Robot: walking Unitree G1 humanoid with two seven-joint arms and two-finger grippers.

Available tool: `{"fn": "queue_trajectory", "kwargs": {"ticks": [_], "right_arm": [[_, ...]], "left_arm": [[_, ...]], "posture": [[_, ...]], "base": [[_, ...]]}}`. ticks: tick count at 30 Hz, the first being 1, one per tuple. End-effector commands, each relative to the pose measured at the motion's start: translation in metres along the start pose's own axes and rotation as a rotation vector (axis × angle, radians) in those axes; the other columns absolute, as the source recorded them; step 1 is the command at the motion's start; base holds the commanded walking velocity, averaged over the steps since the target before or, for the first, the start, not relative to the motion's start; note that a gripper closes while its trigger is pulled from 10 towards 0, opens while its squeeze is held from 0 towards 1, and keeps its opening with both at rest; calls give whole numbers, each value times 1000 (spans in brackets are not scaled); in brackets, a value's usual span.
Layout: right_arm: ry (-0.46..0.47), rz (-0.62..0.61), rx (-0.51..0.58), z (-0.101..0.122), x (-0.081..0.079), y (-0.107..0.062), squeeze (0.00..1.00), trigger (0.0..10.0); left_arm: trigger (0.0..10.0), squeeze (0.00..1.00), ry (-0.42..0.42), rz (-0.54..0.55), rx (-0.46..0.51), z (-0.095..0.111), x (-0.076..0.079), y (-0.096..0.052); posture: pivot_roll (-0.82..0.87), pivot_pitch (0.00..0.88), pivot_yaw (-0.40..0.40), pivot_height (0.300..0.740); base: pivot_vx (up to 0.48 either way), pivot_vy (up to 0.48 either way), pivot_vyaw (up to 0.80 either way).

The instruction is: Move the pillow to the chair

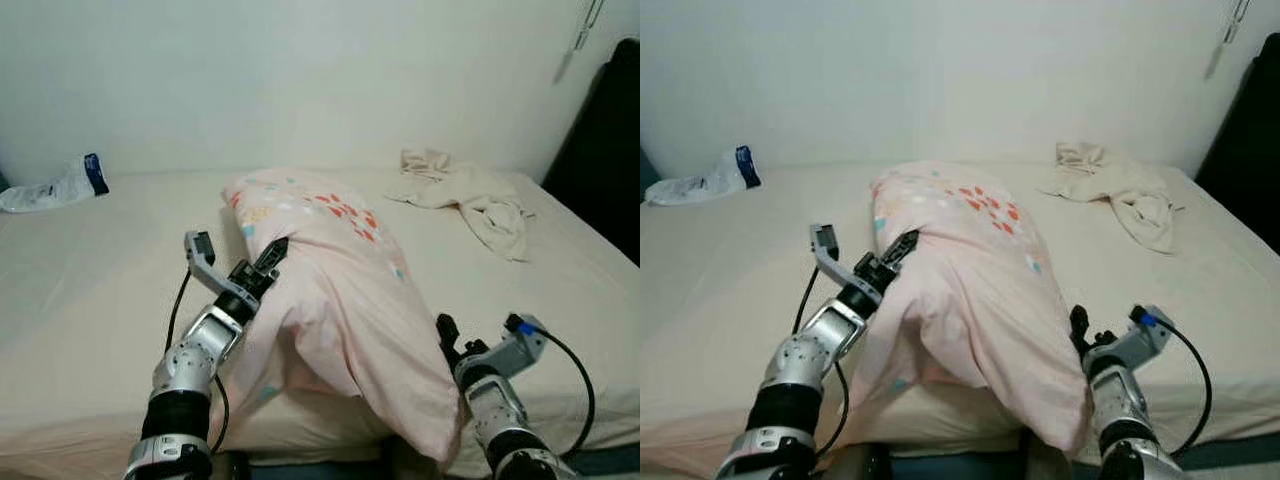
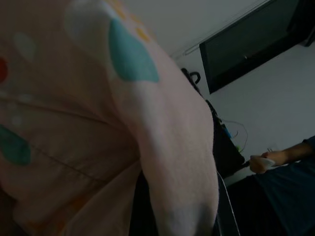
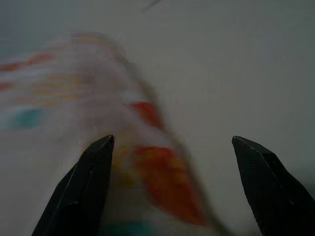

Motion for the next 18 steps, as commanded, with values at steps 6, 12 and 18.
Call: {"fn": "queue_trajectory", "kwargs": {"ticks": [6, 12, 18], "right_arm": [[133, 317, -31, -11, -44, 7, 0, 10000], [94, 230, -68, -18, -33, 5, 0, 10000], [91, 81, -51, -19, -6, -4, 0, 10000]], "left_arm": [[0, 0, -8, -37, 7, 0, 11, 1], [0, 0, -12, -33, -2, -2, 14, -6], [0, 0, -10, -19, -17, -3, 15, -15]], "posture": [[80, 43, -5, 545], [113, 59, -11, 545], [142, 80, 4, 545]], "base": [[0, 0, 0], [0, 0, 0], [0, 0, 0]]}}
Point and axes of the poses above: a point about 5 cm out from each wrist's last joint towards the gripper, its own y axis pointing out of the wrist towards the gripper, its own z axis along the axis of the wrist's last joint, x = y × z, the point moved 2 cm from there along y, pointing out of the wrist towards the gripper, and after that the axes turned 3 degrees about y, right-handed, at the moved point
